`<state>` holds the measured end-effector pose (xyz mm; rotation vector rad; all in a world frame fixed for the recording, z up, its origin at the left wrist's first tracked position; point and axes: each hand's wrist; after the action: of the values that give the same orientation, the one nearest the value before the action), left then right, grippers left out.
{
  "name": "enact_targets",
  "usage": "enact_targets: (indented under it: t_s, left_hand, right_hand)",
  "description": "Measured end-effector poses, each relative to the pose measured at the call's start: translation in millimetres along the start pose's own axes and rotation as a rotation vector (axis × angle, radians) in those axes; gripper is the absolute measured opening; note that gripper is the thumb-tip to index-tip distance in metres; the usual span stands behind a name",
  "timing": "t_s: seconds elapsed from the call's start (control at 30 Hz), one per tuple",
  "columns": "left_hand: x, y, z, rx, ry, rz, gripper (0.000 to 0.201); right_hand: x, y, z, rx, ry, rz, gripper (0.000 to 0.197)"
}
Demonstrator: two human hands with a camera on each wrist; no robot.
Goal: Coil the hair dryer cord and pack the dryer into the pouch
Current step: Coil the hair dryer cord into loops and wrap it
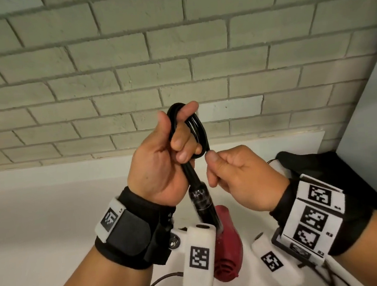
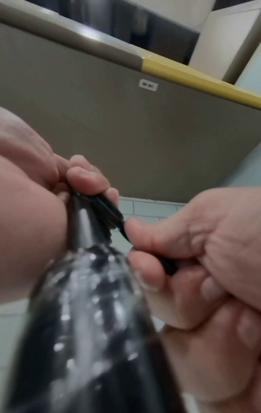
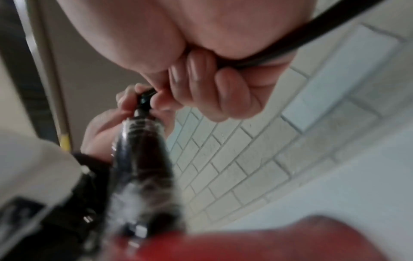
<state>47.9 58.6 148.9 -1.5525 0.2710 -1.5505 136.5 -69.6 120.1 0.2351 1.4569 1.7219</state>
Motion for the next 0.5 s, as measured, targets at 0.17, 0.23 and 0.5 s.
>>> enact_targets:
  t_s: [0.17, 0.23, 0.5]
  left_hand:
    - [9.7, 14.5, 1.1, 0.298, -0.153, 0.420, 0.027]
    - [13.3, 20.0, 3.6, 0.421, -0.233, 0.632, 0.022]
    - [-5.1, 31.5, 1.6, 0.355, 0.059, 1.296, 0.042]
  right_hand:
    - [-5.5, 12.1, -5.3, -0.045, 0.167, -0.249, 0.029]
    - [-6.3, 16.2, -10.8, -0.035, 0.202, -0.309, 0.009]
    - [-35.9, 36.5, -13.8, 0.011, 0.087, -0.396, 0.033]
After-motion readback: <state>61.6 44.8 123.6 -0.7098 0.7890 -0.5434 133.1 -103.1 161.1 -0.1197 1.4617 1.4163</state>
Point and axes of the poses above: each hand's wrist, its own z-axis towards the middle knuckle, its own x-axis out of the palm, y = z × x, and after that the axes turned 10 degrees about -y, right-handed
